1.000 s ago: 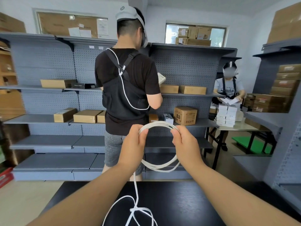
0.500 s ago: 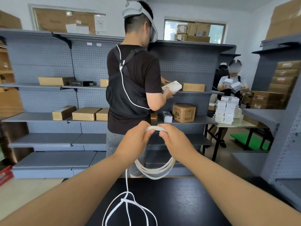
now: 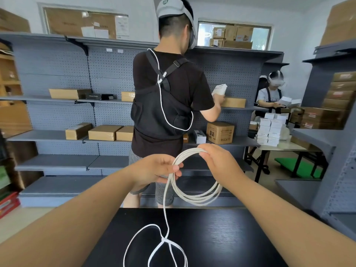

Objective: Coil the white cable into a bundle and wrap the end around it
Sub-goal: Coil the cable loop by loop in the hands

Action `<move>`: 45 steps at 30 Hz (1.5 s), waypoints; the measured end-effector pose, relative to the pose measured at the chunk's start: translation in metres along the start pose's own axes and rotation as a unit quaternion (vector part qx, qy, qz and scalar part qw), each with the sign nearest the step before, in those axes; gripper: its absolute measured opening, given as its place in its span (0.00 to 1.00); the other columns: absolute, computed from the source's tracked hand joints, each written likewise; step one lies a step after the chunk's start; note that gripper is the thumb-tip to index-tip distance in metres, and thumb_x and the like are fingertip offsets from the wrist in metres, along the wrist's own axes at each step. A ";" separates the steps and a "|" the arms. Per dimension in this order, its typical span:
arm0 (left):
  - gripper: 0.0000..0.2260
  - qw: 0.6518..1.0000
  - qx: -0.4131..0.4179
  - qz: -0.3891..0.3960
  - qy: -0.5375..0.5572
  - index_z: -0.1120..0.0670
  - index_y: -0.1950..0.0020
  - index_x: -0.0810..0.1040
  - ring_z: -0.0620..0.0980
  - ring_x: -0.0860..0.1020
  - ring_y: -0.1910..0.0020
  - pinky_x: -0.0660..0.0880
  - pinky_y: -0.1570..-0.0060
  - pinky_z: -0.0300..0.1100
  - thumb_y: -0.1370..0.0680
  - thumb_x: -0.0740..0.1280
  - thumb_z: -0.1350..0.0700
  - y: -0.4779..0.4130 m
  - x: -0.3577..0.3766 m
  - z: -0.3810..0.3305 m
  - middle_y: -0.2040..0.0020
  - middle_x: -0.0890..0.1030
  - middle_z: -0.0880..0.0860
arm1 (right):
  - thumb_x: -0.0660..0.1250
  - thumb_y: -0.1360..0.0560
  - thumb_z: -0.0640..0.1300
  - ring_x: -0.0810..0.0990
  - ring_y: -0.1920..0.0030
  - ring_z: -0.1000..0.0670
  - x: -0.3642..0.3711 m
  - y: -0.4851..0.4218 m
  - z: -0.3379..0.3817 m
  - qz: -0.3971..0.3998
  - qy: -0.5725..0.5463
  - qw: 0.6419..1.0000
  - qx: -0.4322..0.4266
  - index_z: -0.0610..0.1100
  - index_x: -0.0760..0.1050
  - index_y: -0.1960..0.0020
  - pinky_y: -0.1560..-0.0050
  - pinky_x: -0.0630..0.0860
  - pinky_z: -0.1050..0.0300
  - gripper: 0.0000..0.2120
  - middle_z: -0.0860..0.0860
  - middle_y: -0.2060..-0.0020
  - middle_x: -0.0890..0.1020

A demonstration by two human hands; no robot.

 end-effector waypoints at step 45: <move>0.12 0.915 0.163 -0.266 -0.257 0.57 0.57 0.72 0.44 0.66 0.70 0.63 0.70 0.33 0.20 0.60 0.50 -0.005 0.000 -0.033 0.70 0.69 0.47 | 0.60 0.22 0.46 0.76 0.49 0.53 0.027 0.013 -0.023 -0.010 -0.195 0.968 0.159 0.49 0.65 0.33 0.50 0.68 0.60 0.18 0.55 0.49 0.77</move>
Point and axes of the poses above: each hand's wrist, its own y-axis away from the middle knuckle, its own x-axis out of the palm, z = x × y, the point moved 6 cm from there along -y, towards the middle knuckle
